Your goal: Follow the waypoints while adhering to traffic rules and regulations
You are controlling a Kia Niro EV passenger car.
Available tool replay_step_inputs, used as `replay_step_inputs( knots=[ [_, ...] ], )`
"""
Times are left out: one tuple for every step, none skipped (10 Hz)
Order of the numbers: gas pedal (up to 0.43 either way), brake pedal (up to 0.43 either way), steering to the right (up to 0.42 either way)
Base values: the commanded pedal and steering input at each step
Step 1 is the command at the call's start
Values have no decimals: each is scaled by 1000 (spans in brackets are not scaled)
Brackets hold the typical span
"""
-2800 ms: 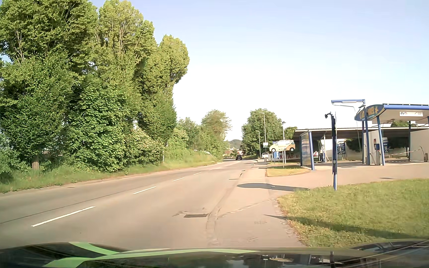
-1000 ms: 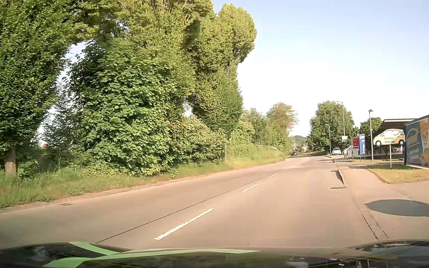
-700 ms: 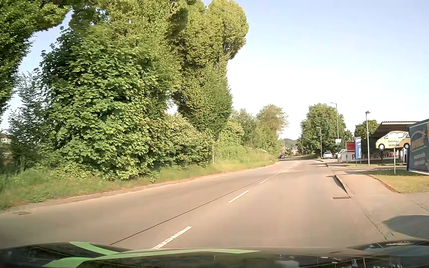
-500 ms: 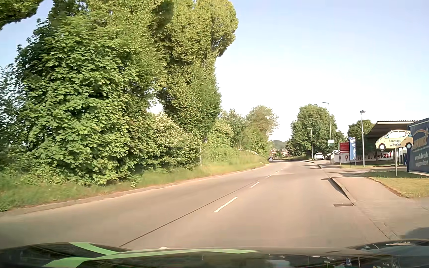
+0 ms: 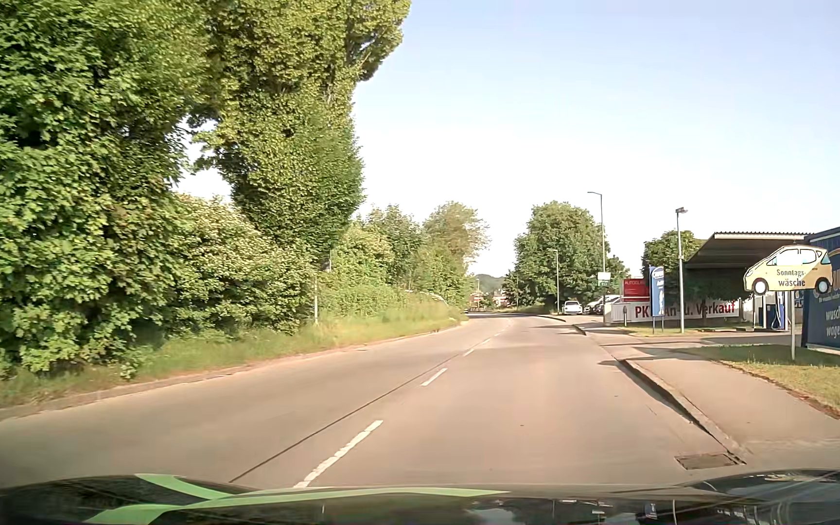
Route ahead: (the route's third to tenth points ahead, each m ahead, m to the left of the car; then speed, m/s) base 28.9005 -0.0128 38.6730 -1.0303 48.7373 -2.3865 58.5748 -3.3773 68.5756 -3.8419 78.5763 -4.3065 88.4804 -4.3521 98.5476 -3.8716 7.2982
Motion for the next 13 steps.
replay_step_inputs(
  knots=[
    [268,0,79],
    [268,0,69],
    [268,0,56],
    [260,0,52],
    [220,0,51],
    [197,0,46],
    [197,0,38],
    [197,0,35],
    [197,0,34],
    [197,0,34],
    [197,0,34],
    [197,0,26],
    [197,0,18]
  ],
)
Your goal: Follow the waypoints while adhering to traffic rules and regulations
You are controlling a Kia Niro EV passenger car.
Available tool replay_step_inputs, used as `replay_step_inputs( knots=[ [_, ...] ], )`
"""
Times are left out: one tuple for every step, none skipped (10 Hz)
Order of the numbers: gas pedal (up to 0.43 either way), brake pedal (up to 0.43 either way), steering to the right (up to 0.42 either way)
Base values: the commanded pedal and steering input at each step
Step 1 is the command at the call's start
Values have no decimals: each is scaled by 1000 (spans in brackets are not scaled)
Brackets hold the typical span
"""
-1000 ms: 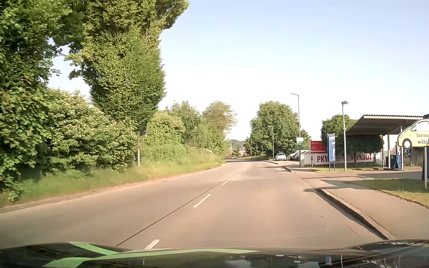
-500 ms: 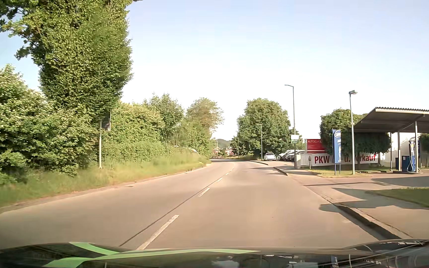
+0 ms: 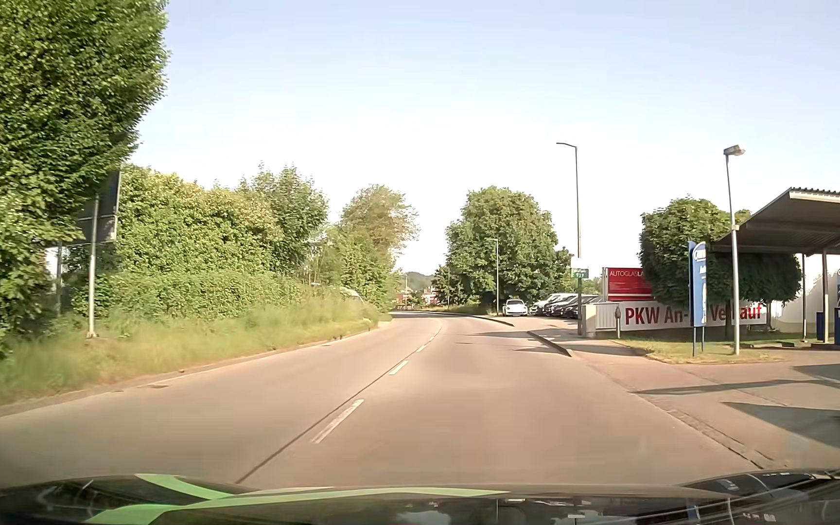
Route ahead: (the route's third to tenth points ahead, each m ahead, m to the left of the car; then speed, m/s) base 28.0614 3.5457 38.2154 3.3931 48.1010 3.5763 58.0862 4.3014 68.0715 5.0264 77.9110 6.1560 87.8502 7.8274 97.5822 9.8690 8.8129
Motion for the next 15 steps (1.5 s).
replay_step_inputs(
  knots=[
    [197,0,17],
    [197,0,17],
    [197,0,17],
    [197,0,16],
    [189,0,13],
    [189,0,10],
    [189,0,8],
    [189,0,6],
    [189,0,4],
    [189,0,3],
    [189,0,3],
    [189,0,2],
    [189,0,1],
    [189,0,1],
    [189,0,1]
  ],
)
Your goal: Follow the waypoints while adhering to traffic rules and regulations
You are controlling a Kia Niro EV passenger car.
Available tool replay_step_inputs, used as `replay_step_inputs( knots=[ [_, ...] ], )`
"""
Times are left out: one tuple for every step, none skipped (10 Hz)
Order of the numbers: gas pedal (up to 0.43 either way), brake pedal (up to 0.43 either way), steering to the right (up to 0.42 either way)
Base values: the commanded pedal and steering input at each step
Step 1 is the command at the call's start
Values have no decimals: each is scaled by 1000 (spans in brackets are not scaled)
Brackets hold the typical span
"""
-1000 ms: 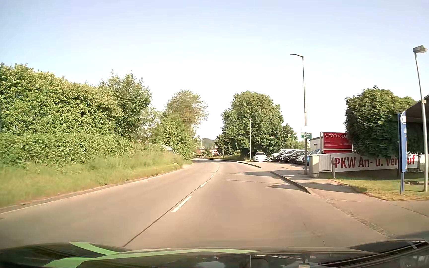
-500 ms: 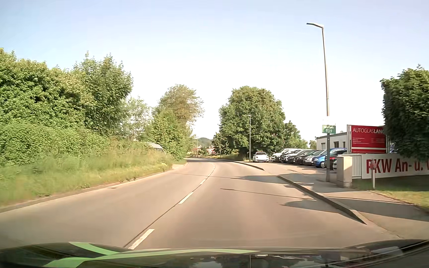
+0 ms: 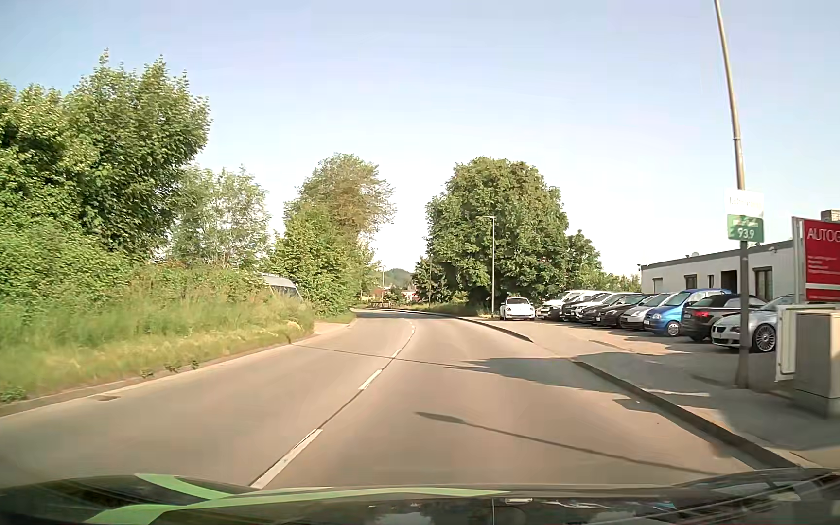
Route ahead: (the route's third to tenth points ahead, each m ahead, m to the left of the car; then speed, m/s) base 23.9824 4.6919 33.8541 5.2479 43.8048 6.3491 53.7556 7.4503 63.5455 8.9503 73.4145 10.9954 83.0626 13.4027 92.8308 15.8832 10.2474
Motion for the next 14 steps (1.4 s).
replay_step_inputs(
  knots=[
    [189,0,1],
    [189,0,1],
    [189,0,1],
    [189,0,1],
    [189,0,1],
    [189,0,0],
    [189,0,-2],
    [189,0,-5],
    [157,0,-7],
    [157,0,-7],
    [157,0,-6],
    [157,0,-7],
    [157,0,-7],
    [157,0,-7]
  ],
)
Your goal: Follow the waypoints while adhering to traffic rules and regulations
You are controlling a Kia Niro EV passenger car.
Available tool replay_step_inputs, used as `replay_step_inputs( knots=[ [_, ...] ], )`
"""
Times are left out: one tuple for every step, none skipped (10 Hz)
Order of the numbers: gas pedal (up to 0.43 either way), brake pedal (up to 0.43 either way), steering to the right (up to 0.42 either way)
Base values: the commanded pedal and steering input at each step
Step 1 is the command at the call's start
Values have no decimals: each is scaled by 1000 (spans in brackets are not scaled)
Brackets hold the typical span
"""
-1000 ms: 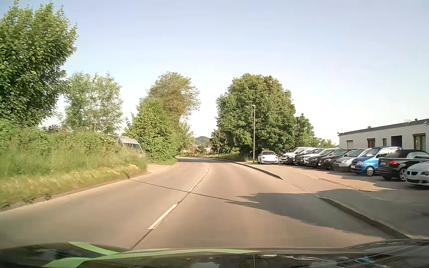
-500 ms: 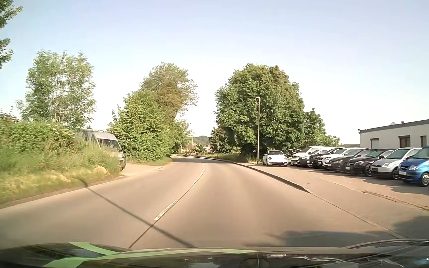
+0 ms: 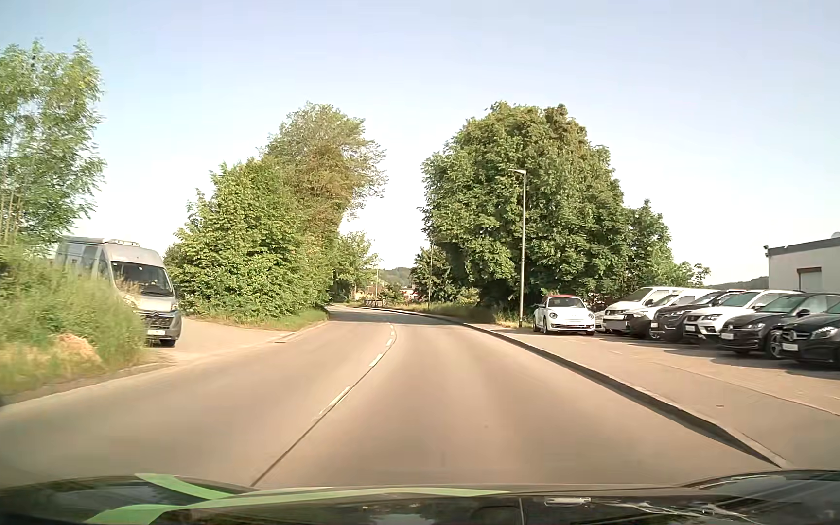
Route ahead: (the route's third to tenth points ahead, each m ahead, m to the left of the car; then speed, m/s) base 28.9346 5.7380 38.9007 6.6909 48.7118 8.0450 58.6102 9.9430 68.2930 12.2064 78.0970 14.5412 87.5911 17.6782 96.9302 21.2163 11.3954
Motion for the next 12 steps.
replay_step_inputs(
  knots=[
    [157,0,-6],
    [157,0,-6],
    [157,0,-7],
    [157,0,-6],
    [157,0,-11],
    [157,0,-16],
    [157,0,-16],
    [157,0,-16],
    [157,0,-16],
    [157,0,-16],
    [157,0,-18],
    [157,0,-20]
  ],
)
